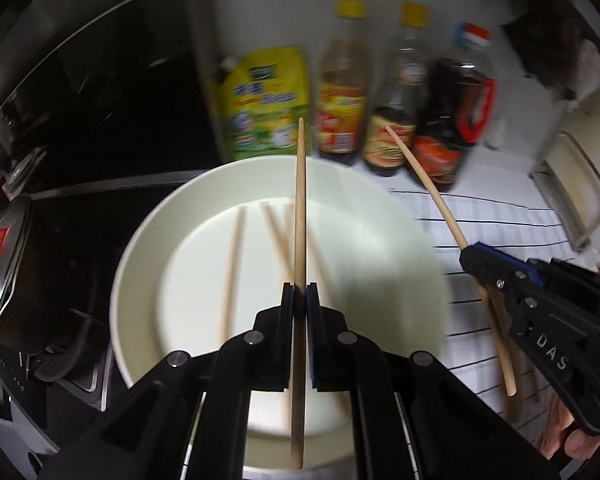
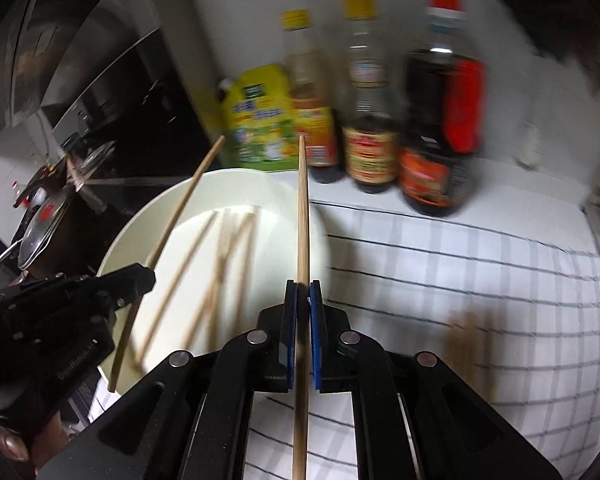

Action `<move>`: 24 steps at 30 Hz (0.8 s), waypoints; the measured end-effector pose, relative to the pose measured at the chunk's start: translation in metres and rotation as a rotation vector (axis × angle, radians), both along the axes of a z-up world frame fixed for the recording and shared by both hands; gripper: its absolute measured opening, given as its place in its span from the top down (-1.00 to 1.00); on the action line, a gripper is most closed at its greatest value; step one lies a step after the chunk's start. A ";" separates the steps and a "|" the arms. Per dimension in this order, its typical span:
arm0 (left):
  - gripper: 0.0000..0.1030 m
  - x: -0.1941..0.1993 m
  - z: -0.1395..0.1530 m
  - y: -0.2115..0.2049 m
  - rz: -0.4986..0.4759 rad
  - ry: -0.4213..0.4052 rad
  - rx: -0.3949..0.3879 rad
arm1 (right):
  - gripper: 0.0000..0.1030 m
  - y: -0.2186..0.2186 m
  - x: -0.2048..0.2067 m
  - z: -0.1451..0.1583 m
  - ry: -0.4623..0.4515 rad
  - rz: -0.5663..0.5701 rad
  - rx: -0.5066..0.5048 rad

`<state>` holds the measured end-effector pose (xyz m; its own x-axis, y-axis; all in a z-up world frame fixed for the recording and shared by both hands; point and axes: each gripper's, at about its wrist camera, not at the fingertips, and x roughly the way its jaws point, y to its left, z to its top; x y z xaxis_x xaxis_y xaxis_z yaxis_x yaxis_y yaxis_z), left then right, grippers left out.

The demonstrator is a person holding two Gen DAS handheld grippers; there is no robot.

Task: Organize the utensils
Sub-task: 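Carry both held chopsticks over the white basin, then open the right tool to drop its chopstick while the left tool releases its own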

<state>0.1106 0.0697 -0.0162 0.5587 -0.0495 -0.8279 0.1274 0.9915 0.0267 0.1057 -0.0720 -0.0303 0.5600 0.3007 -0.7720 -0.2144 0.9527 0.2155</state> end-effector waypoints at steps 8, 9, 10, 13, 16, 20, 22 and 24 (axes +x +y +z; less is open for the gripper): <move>0.86 0.017 -0.029 0.050 0.027 0.050 0.010 | 0.88 0.065 0.027 -0.024 0.069 0.052 -0.028; 0.86 0.019 -0.035 0.052 0.029 0.063 0.007 | 0.88 0.071 0.029 -0.027 0.076 0.057 -0.035; 0.86 0.020 -0.038 0.054 0.030 0.070 0.005 | 0.88 0.077 0.031 -0.031 0.089 0.062 -0.041; 0.86 0.024 -0.050 0.060 0.034 0.100 0.003 | 0.88 0.082 0.034 -0.041 0.117 0.059 -0.046; 0.86 0.027 -0.059 0.062 0.032 0.115 0.004 | 0.88 0.083 0.037 -0.051 0.148 0.046 -0.052; 0.86 0.029 -0.064 0.062 0.025 0.123 0.007 | 0.88 0.082 0.040 -0.058 0.177 0.036 -0.051; 0.85 0.030 -0.065 0.063 0.024 0.127 0.003 | 0.88 0.082 0.039 -0.059 0.182 0.032 -0.057; 0.80 0.031 -0.065 0.064 0.029 0.132 -0.013 | 0.87 0.081 0.038 -0.059 0.186 0.023 -0.055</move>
